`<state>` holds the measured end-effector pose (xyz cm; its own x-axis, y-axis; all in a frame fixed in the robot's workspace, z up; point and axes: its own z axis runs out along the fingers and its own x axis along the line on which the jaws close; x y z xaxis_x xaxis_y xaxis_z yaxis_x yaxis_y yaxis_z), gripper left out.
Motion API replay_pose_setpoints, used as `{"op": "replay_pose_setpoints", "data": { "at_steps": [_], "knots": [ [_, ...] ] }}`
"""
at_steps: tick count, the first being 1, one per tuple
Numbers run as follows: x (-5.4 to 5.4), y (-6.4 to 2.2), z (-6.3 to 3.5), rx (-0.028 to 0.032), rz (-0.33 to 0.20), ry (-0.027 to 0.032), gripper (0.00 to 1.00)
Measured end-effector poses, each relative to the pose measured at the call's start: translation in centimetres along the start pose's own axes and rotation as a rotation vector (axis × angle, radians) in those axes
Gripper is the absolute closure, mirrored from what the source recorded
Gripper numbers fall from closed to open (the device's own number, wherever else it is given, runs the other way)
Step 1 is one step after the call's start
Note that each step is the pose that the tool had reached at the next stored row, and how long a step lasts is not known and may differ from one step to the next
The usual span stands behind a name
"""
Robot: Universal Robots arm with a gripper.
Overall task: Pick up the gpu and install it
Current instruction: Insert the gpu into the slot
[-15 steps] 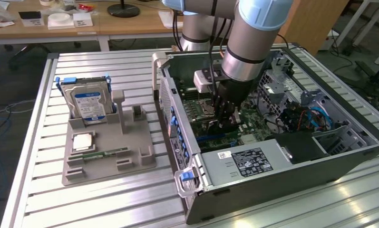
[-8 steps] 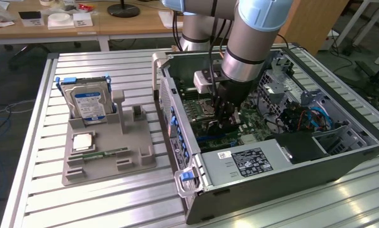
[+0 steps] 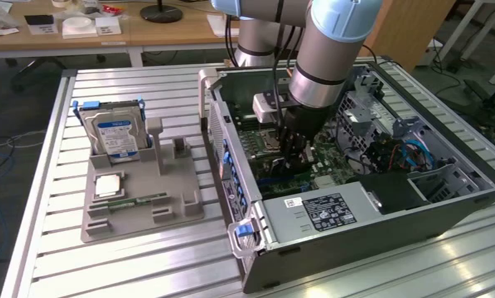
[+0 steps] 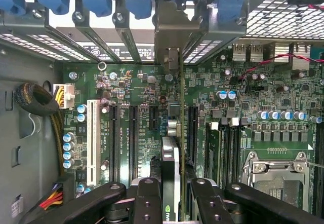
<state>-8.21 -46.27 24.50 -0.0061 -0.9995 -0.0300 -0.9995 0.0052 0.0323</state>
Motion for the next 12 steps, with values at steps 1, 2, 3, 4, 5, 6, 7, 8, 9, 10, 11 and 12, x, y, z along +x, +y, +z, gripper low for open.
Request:
{"op": "replay_pose_setpoints", "data": {
  "at_steps": [1, 2, 3, 4, 5, 6, 7, 8, 9, 10, 11, 12],
  "knots": [
    [0.0, 0.0, 0.0, 0.0, 0.0, -0.0001, 0.73],
    [0.0, 0.0, 0.01, -0.0001, 0.0, 0.0001, 0.73],
    [0.0, 0.0, 0.04, -0.0001, 0.0, 0.0, 0.73],
    [0.0, 0.0, 0.04, -0.0001, 0.0, 0.0001, 0.73],
    [0.0, 0.0, 0.04, 0.0, 0.0, 0.0, 0.73],
    [0.01, 0.0, 0.04, -0.0001, 0.0, 0.0001, 0.73],
    [0.02, 0.01, 0.05, 0.0, 0.0, -0.0002, 0.73],
    [0.04, 0.01, 0.05, 0.0, 0.0, -0.0001, 0.73],
    [0.04, 0.01, 0.06, 0.0001, 0.0, -0.0002, 0.73],
    [0.05, 0.01, 0.1, 0.0001, 0.0, -0.0002, 0.73],
    [0.06, 0.01, 0.12, 0.0, 0.0, 0.0, 0.73],
    [0.06, 0.01, 0.13, -0.0001, 0.0, 0.0002, 0.73]
  ]
}}
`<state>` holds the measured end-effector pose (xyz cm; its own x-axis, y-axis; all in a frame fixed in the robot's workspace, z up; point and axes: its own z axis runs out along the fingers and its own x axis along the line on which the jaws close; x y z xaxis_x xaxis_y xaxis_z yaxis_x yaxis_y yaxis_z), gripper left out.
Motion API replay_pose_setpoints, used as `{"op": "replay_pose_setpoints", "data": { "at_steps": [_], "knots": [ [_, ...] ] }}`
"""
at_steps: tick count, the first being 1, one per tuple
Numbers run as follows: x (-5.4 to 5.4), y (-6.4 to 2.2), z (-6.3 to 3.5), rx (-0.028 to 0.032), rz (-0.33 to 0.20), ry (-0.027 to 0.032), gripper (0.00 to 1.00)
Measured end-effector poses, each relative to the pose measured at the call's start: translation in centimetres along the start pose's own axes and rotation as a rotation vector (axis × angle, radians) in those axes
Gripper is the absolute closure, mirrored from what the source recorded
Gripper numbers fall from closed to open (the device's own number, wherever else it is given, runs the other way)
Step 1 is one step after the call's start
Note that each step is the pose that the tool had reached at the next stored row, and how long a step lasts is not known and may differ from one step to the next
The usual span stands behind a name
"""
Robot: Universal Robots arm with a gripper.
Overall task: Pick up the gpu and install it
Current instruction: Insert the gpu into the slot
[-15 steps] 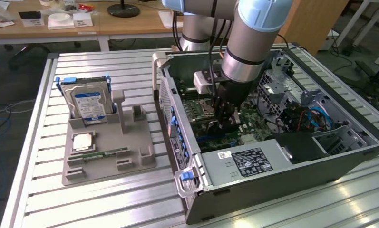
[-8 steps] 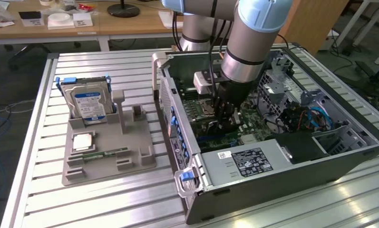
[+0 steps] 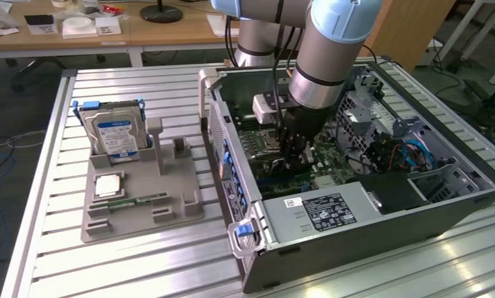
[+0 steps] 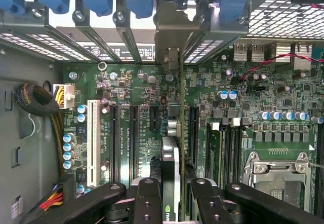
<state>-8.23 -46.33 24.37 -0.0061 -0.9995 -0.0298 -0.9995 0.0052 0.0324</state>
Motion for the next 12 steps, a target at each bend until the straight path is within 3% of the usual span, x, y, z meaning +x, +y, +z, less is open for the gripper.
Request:
{"op": "replay_pose_setpoints", "data": {
  "at_steps": [12],
  "knots": [
    [0.0, 0.02, 0.16, 0.0001, 0.0, -0.0001, 0.73]
  ]
}}
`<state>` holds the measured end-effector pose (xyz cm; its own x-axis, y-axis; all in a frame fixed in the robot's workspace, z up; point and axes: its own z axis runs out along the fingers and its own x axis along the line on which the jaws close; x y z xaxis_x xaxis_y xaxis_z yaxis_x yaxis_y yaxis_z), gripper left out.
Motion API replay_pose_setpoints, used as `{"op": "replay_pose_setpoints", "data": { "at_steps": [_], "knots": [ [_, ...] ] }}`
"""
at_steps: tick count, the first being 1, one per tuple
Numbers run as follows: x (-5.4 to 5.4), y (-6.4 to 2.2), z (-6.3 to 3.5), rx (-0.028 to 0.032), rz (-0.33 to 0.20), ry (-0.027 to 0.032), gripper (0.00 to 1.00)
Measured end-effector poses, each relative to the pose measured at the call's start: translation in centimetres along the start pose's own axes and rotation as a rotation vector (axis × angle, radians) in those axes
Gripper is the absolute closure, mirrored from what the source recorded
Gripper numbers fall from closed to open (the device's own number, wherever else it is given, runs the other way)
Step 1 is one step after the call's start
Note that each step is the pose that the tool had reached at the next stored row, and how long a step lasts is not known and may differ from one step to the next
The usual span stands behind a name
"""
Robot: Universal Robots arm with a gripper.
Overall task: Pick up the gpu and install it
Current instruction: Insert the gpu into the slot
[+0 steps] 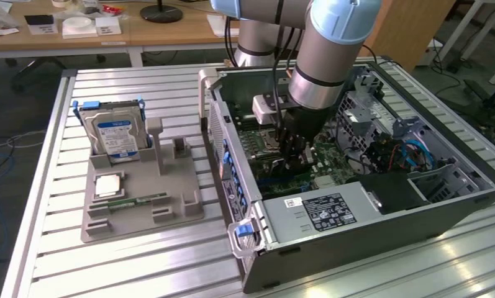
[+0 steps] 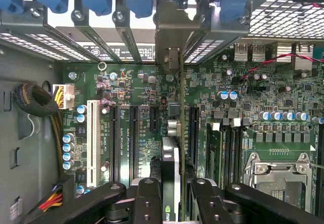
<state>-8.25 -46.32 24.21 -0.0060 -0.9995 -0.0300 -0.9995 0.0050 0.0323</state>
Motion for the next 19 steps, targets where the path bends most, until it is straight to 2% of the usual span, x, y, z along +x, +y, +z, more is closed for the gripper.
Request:
{"op": "replay_pose_setpoints", "data": {
  "at_steps": [14, 19],
  "knots": [
    [-0.01, 0.02, -0.06, 0.0001, 0.0, -0.0024, 0.73],
    [0.0, 0.05, -0.03, 0.0046, 0.0, -0.0065, 0.73]
  ]
}}
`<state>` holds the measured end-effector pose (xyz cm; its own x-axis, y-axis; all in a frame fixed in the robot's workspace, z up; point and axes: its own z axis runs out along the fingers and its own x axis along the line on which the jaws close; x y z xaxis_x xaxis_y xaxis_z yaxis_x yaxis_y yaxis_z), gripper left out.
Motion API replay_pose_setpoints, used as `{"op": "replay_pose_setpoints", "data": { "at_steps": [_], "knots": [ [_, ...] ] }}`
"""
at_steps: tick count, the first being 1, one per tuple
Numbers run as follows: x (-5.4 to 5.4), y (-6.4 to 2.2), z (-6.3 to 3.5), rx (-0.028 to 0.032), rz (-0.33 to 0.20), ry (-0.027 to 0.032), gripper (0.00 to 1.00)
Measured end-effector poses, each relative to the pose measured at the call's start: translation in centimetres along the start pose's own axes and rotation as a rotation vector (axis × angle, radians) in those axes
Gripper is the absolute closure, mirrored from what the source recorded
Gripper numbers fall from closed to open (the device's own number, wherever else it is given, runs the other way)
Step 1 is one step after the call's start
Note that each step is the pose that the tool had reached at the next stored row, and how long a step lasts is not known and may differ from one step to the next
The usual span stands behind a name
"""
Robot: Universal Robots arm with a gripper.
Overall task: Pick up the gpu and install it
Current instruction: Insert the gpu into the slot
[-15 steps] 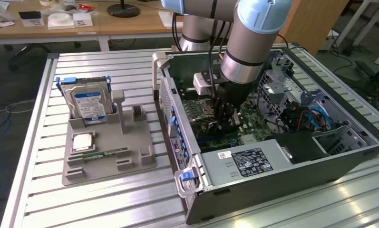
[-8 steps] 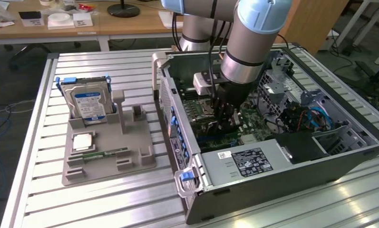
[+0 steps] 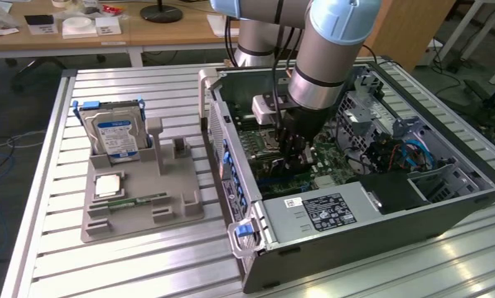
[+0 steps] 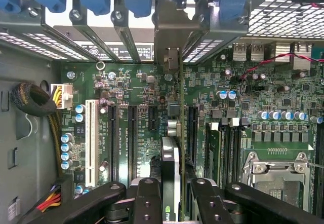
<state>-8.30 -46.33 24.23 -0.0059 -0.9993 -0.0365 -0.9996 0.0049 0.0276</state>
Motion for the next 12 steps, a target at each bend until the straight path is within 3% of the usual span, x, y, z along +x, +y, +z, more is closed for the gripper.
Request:
{"op": "replay_pose_setpoints", "data": {
  "at_steps": [4, 12],
  "knots": [
    [0.0, 0.06, 0.06, 0.0041, 0.0, 0.0, 0.73],
    [0.05, 0.17, 0.1, 0.0055, 0.0, -0.0008, 0.73]
  ]
}}
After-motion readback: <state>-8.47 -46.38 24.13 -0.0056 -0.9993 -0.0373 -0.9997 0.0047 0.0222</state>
